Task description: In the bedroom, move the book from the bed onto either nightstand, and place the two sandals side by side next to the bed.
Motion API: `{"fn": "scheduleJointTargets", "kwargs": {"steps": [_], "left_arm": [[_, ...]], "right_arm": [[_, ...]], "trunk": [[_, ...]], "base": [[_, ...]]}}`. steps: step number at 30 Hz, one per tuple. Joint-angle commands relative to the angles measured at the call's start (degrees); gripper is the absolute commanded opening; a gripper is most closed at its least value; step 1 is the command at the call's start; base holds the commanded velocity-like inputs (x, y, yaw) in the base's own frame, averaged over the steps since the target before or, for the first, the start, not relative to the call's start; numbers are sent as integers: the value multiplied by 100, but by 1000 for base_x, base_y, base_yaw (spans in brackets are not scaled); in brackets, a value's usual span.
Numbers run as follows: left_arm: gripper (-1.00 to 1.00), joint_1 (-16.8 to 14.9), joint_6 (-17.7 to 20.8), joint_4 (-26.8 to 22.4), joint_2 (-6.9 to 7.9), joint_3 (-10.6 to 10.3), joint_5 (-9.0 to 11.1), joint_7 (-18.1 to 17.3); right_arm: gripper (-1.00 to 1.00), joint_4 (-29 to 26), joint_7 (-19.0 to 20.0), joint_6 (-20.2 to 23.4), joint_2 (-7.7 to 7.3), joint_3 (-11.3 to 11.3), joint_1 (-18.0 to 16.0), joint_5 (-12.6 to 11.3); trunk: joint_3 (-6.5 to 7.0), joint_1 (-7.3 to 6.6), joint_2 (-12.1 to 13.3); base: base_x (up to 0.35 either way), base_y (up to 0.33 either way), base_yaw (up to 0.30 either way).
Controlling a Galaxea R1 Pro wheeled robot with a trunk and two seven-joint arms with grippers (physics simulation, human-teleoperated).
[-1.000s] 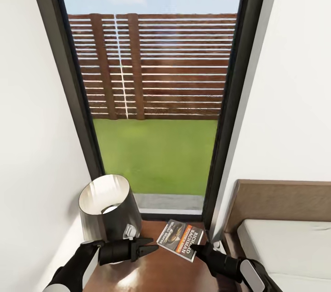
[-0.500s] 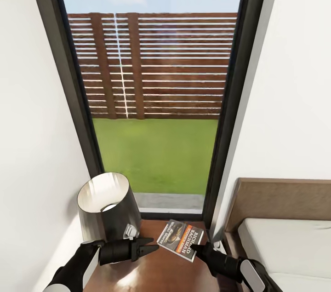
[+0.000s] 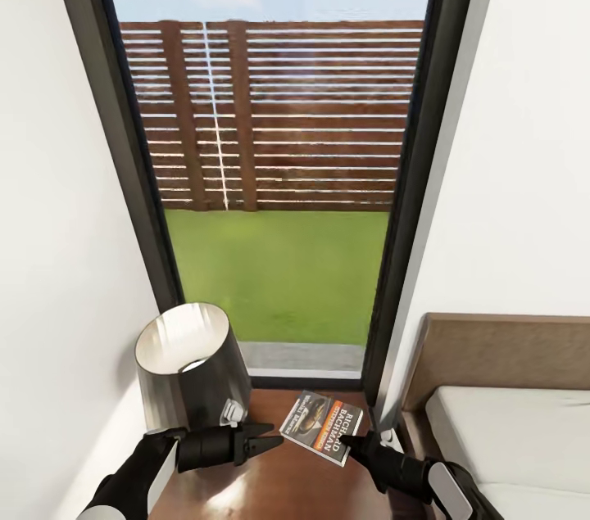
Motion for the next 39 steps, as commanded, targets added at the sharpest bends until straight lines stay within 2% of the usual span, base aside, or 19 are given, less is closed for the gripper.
{"fn": "scheduleJointTargets", "kwargs": {"steps": [1, 17, 26, 39], "left_arm": [[100, -3, 60, 0, 0, 4, 12, -19], [100, -3, 60, 0, 0, 4, 12, -28], [100, -3, 60, 0, 0, 4, 12, -28], [100, -3, 60, 0, 0, 4, 12, -28]], "right_arm": [[-100, -1, 12, 39, 3, -24, -4, -6], [-100, 3, -6, 109, -5, -25, -4, -6], [-100, 8, -12, 173, 2, -32, -4, -6], [-100, 4, -6, 175, 3, -33, -3, -6]], "trunk": [[-25, 23, -46], [-312, 374, -688], [-312, 374, -688], [-546, 660, -1209]], "base": [[0, 0, 0], [0, 0, 0], [0, 0, 0], [0, 0, 0]]}}
